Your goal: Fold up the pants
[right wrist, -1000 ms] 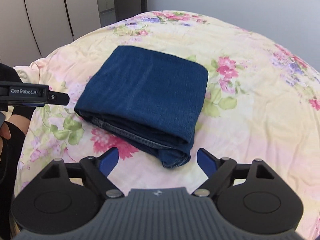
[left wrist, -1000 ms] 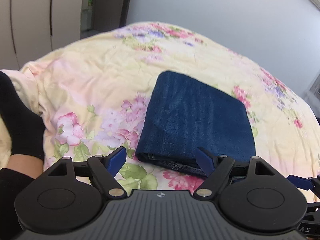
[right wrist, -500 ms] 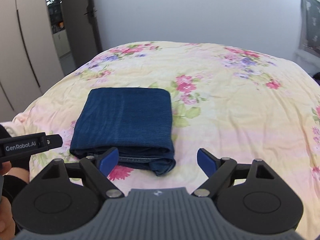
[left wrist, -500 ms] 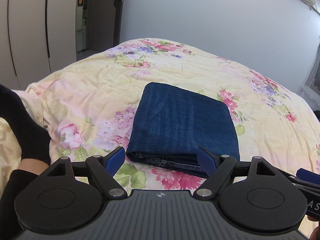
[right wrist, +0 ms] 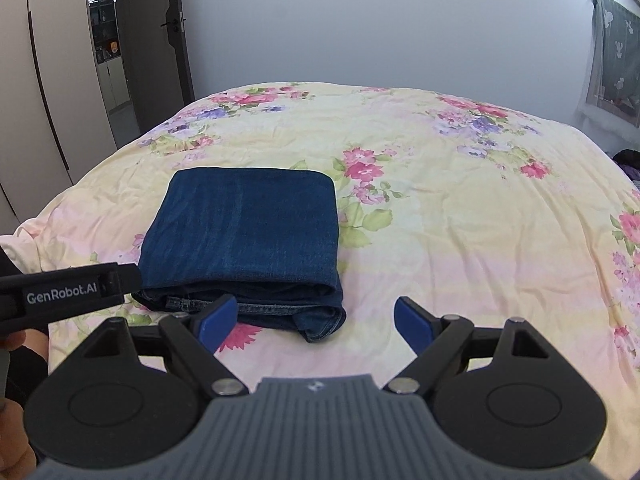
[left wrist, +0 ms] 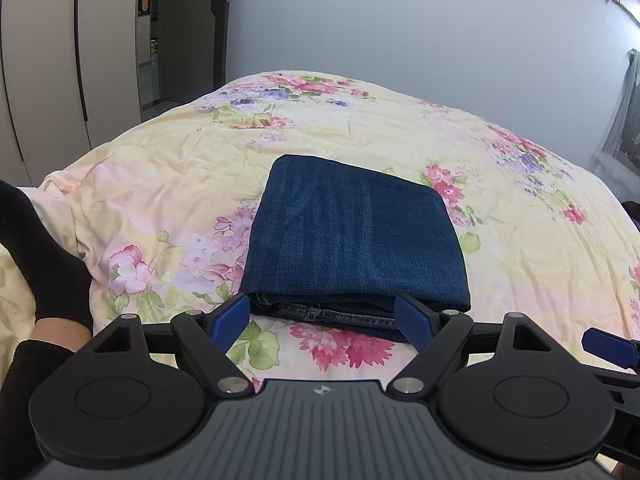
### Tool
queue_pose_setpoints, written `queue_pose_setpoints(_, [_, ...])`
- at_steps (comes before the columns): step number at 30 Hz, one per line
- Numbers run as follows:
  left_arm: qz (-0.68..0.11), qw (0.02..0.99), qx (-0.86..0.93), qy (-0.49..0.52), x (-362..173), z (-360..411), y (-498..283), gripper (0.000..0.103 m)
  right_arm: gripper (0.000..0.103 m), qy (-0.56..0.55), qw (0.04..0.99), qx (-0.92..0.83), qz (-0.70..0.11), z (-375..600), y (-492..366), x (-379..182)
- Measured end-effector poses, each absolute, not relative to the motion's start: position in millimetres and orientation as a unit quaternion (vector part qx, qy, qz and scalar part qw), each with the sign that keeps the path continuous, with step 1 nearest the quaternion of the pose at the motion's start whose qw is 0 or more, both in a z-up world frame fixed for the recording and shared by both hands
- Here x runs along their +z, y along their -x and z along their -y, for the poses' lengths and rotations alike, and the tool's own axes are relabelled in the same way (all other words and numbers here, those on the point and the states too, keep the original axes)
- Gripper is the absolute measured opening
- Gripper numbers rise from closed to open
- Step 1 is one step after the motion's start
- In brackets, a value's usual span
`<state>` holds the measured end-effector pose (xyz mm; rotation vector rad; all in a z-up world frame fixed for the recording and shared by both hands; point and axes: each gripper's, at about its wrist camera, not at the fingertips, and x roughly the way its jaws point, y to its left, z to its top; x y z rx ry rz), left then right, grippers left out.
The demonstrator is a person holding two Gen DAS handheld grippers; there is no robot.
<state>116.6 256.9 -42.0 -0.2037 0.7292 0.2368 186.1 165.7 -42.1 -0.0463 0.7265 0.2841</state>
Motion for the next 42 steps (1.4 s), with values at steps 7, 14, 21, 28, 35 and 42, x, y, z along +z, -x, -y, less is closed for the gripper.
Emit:
queue_pose_setpoints(7, [-0.362, 0.921, 0.11, 0.097, -45.0, -254.4, -117.9, 0.096, 0.082, 0.019, 0.923, 0.13, -0.361, -162.1, -188.4, -45.1])
queue_pose_setpoints(14, [-0.367, 0.92, 0.104, 0.093, -47.6, -252.4, -118.9, 0.096, 0.082, 0.017, 0.92, 0.13, -0.369, -161.4, -189.0, -49.5])
queue_pose_setpoints(21, [-0.369, 0.919, 0.102, 0.093, -49.3, -251.3, -118.7, 0.096, 0.082, 0.018, 0.919, 0.13, -0.371, -161.7, -189.5, -50.5])
queue_pose_setpoints(28, [-0.369, 0.919, 0.102, 0.093, -49.4, -251.0, -118.6, 0.096, 0.082, 0.019, 0.919, 0.13, -0.371, -161.9, -189.5, -50.5])
queue_pose_setpoints(35, [-0.37, 0.919, 0.102, 0.093, -50.9, -250.1, -119.1, 0.096, 0.082, 0.02, 0.918, 0.131, -0.373, -161.9, -190.9, -52.1])
queue_pose_setpoints(42, [-0.371, 0.919, 0.101, 0.093, -51.2, -249.8, -119.2, 0.096, 0.082, 0.02, 0.92, 0.128, -0.371, -162.2, -190.1, -52.4])
